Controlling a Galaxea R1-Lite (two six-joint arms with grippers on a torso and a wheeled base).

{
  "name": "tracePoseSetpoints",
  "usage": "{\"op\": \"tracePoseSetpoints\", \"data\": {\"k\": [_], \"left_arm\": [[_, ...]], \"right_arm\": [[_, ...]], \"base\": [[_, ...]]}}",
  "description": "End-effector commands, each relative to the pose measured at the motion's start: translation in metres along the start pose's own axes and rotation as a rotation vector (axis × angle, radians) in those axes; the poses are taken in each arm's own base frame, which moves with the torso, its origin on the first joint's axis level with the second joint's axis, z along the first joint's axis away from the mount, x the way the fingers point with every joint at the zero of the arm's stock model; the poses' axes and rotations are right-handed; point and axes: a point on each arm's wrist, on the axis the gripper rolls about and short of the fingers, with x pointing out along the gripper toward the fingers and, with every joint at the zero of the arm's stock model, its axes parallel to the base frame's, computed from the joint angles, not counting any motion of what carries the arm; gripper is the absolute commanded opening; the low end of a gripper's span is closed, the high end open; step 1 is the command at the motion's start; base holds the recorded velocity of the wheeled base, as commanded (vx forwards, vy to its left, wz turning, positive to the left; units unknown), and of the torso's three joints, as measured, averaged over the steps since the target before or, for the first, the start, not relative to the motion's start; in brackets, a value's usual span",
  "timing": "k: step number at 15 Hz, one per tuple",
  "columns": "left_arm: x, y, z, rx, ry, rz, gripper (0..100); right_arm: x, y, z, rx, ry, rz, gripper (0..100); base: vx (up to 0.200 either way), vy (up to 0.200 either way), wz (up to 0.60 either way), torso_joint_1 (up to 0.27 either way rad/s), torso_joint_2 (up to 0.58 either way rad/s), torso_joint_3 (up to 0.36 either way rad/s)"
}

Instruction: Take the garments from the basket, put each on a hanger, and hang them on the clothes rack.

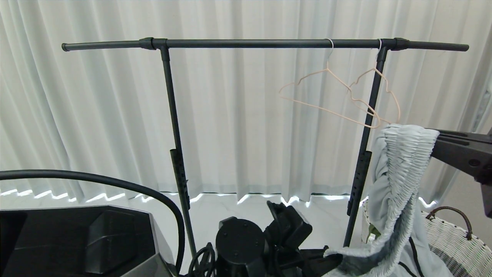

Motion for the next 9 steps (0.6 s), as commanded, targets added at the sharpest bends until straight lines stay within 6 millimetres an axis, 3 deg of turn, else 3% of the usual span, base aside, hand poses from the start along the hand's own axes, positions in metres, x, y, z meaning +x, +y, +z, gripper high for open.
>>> {"op": "tracePoseSetpoints", "data": {"k": [1, 4, 6, 9], "left_arm": [[-0.015, -0.005, -0.004, 0.014, -0.038, 0.018, 0], [-0.052, -0.008, 0.014, 0.021, -0.066, 0.067, 0], [-0.076, -0.013, 0.038, 0.038, -0.12, 0.086, 0], [-0.111, -0.028, 0.091, 0.063, -0.2, 0.1, 0]], "right_arm": [[0.001, -0.003, -0.005, 0.004, 0.019, -0.016, 0], [0.002, -0.009, -0.011, 0.007, 0.04, -0.051, 0], [0.004, -0.015, -0.011, 0.008, 0.047, -0.088, 0], [0.007, -0.02, -0.011, 0.007, 0.043, -0.11, 0]], "base": [[0.0, 0.0, 0.0, 0.0, 0.0, 0.0], [0.0, 0.0, 0.0, 0.0, 0.0, 0.0], [0.0, 0.0, 0.0, 0.0, 0.0, 0.0], [0.0, 0.0, 0.0, 0.0, 0.0, 0.0]]}}
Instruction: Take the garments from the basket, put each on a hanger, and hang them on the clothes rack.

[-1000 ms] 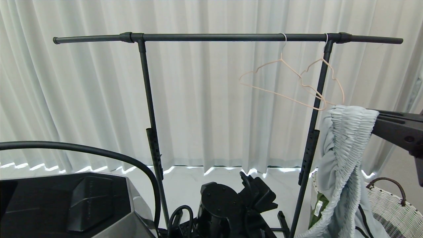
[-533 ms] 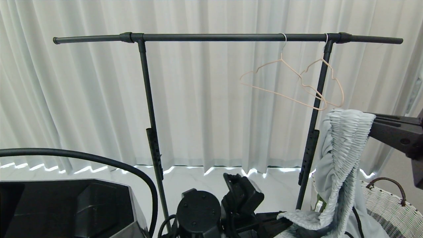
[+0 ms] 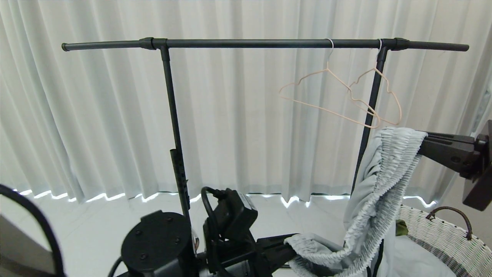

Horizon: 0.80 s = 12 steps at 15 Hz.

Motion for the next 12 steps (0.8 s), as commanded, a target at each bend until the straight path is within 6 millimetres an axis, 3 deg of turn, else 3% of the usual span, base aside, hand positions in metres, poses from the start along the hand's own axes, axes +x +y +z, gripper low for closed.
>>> {"op": "tracePoseSetpoints", "data": {"k": [1, 2, 6, 10, 12], "left_arm": [[-0.042, -0.016, 0.072, 0.047, -0.162, 0.006, 0], [-0.057, -0.023, 0.098, 0.053, -0.179, 0.005, 0], [-0.095, -0.037, 0.162, 0.036, -0.132, 0.048, 0], [-0.101, -0.025, 0.195, 0.056, -0.196, 0.132, 0], [-0.098, -0.01, 0.194, 0.057, -0.152, 0.197, 0]], "right_arm": [[0.004, -0.002, -0.001, -0.001, -0.001, -0.006, 0], [0.006, -0.003, 0.0, -0.004, -0.012, -0.006, 0], [0.014, -0.005, 0.011, -0.014, -0.052, -0.007, 0], [0.015, -0.005, 0.028, -0.024, -0.107, -0.008, 0], [0.016, -0.005, 0.036, -0.029, -0.131, -0.008, 0]], "base": [[0.0, 0.0, 0.0, 0.0, 0.0, 0.0], [0.0, 0.0, 0.0, 0.0, 0.0, 0.0], [0.0, 0.0, 0.0, 0.0, 0.0, 0.0], [0.0, 0.0, 0.0, 0.0, 0.0, 0.0], [0.0, 0.0, 0.0, 0.0, 0.0, 0.0]]}}
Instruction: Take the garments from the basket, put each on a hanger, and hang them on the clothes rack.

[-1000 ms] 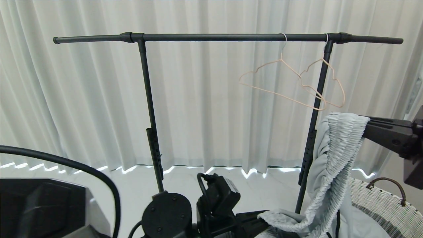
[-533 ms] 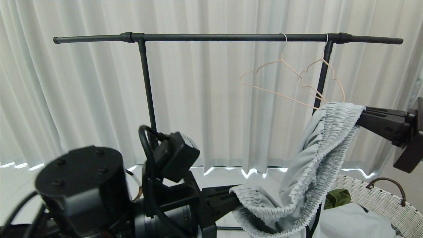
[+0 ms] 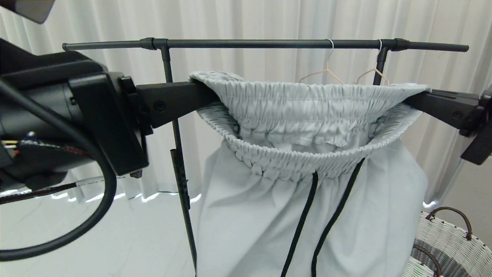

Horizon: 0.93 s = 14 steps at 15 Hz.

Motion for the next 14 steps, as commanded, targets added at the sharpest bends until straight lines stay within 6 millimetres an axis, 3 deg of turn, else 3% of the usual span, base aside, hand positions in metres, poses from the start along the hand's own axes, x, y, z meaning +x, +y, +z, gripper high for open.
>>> {"op": "tracePoseSetpoints", "data": {"k": [1, 4, 7, 14], "left_arm": [[0.002, 0.016, 0.001, 0.017, 0.052, 0.076, 0], [0.004, 0.035, 0.005, 0.018, 0.093, 0.188, 0], [0.003, 0.036, 0.014, 0.018, 0.116, 0.204, 0], [0.01, 0.051, -0.003, 0.175, 0.272, 0.477, 0]], "right_arm": [[0.003, -0.001, 0.006, -0.004, -0.018, 0.0, 0], [0.006, -0.002, 0.012, -0.006, -0.046, -0.001, 0], [0.018, -0.004, 0.012, 0.0, -0.06, 0.001, 0], [0.018, -0.019, 0.004, -0.004, -0.03, -0.07, 0]], "base": [[0.0, 0.0, 0.0, 0.0, 0.0, 0.0], [0.0, 0.0, 0.0, 0.0, 0.0, 0.0], [0.0, 0.0, 0.0, 0.0, 0.0, 0.0], [0.0, 0.0, 0.0, 0.0, 0.0, 0.0]]}}
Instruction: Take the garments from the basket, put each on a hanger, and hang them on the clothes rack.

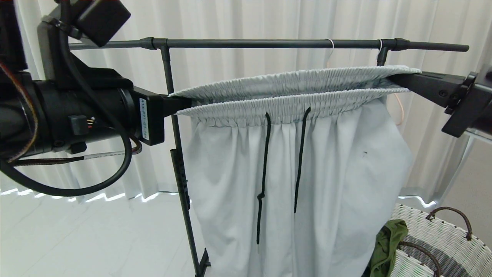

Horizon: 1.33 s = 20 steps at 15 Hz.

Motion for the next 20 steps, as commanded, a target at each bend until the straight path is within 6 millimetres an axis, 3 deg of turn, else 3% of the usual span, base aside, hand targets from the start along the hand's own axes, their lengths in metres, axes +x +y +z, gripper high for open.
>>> {"op": "tracePoseSetpoints", "data": {"k": [1, 11, 13, 15, 17, 20], "left_arm": [[0.009, -0.003, -0.003, 0.01, 0.022, -0.01, 0], [0.016, -0.014, 0.005, 0.021, 0.007, -0.001, 0], [0.012, -0.018, 0.005, 0.012, 0.003, -0.017, 0], [0.03, -0.027, 0.007, 0.013, 0.004, -0.047, 0], [0.041, -0.033, 0.015, 0.013, -0.014, -0.066, 0], [0.072, -0.043, 0.026, -0.045, -0.023, -0.084, 0]], "right_arm": [[0.003, -0.006, -0.006, 0.002, 0.023, -0.025, 0], [0.008, -0.01, -0.002, -0.004, 0.012, -0.043, 0], [-0.006, -0.009, -0.007, -0.005, 0.029, -0.055, 0], [-0.029, -0.002, -0.01, -0.009, 0.025, -0.045, 0], [-0.039, 0.002, -0.009, -0.018, 0.011, -0.008, 0], [-0.063, 0.014, -0.013, -0.02, -0.006, 0.159, 0]], "base": [[0.0, 0.0, 0.0, 0.0, 0.0, 0.0], [0.0, 0.0, 0.0, 0.0, 0.0, 0.0], [0.0, 0.0, 0.0, 0.0, 0.0, 0.0], [0.0, 0.0, 0.0, 0.0, 0.0, 0.0], [0.0, 0.0, 0.0, 0.0, 0.0, 0.0], [0.0, 0.0, 0.0, 0.0, 0.0, 0.0]]}}
